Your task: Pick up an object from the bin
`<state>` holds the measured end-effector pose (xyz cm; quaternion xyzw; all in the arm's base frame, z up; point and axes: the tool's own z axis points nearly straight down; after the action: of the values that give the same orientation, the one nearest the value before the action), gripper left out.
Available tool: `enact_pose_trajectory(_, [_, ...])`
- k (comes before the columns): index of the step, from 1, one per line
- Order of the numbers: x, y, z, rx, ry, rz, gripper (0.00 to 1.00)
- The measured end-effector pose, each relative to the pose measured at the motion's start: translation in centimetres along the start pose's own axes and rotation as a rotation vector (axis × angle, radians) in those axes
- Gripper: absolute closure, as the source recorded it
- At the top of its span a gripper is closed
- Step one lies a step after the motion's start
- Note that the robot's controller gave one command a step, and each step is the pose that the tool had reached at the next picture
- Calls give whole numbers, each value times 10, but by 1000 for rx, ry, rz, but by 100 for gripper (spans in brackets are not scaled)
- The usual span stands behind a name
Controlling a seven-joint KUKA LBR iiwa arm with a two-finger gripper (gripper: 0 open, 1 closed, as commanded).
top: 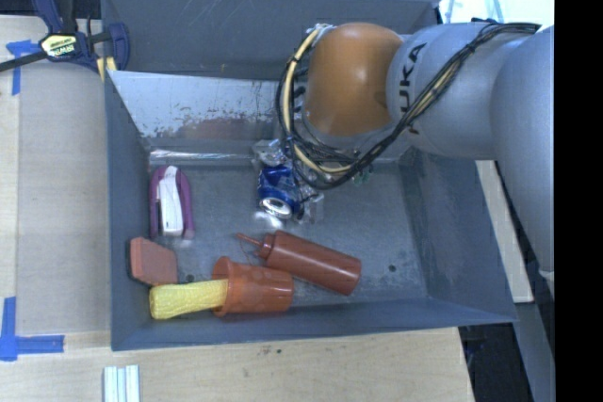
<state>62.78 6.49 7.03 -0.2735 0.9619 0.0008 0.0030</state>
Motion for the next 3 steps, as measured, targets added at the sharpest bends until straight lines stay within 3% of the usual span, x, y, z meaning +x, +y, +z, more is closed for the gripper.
enact_pose_trajectory(1, [1,-1,0,1,1,-81,100])
enact_pose_trajectory(3, [1,-2,-4,1,-1,-99,100])
